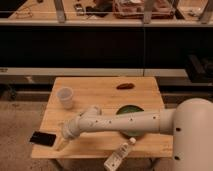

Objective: Place the eraser in the ceramic cup

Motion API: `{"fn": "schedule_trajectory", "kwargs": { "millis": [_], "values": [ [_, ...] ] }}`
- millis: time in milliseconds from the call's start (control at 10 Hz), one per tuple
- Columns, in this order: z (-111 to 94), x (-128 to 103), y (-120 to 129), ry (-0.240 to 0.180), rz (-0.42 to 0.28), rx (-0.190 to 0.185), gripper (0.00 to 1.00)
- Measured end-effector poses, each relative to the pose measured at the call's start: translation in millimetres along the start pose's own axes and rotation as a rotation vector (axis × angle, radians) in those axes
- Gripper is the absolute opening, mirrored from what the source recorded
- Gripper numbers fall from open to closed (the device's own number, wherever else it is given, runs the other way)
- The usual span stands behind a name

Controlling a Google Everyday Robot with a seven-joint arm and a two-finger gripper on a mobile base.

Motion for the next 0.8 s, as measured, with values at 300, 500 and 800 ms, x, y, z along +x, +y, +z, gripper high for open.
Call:
{"fn": "schedule_trajectory", "kwargs": {
  "millis": [300, 500, 800],
  "values": [
    [23, -13, 2, -0.004, 0.047, -0.005, 0.80],
    [33, -6, 6, 0.024, 0.071, -0.023, 0.80],
    [47, 5, 8, 0.056, 0.062, -0.035, 0.80]
  ]
}}
